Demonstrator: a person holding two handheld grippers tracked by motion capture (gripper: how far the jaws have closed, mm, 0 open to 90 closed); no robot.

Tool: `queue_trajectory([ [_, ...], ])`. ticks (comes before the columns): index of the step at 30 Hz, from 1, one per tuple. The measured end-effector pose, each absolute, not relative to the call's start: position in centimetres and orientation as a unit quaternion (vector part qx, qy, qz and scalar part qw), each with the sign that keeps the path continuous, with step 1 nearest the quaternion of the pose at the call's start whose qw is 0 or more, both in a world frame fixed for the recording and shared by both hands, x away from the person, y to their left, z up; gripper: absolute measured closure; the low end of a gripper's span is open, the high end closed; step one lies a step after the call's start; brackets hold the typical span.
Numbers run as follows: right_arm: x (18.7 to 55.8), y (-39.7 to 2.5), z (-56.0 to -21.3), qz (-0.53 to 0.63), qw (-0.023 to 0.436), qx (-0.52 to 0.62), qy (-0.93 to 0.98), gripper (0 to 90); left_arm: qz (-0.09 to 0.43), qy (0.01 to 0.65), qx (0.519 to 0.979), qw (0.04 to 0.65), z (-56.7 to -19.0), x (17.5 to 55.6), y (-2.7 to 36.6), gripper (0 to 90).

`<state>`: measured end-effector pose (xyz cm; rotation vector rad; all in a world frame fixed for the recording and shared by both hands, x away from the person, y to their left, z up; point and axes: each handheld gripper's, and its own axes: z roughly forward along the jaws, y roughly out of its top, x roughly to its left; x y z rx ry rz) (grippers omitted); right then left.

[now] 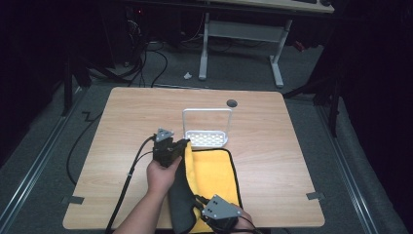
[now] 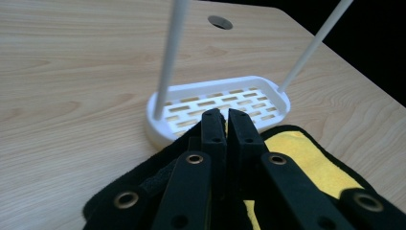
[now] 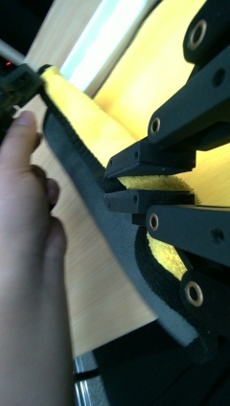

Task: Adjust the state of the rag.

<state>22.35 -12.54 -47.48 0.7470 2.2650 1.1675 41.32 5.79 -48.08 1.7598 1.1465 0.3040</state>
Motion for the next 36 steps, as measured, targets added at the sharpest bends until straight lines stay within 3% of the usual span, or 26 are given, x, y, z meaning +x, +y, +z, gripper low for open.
queue_trajectory([
  [12,21.5,-17.5,-48.4,0.413,0.249,0.318,0.816,83.1,0.106,0.447,0.741,0.49,-48.4,41.5,-0.1,86.1],
  [36,20.4,-21.7,-50.4,0.384,0.25,0.365,0.811,79.8,0.065,0.423,0.761,0.487,-49.9,41.6,-4.2,84.9],
])
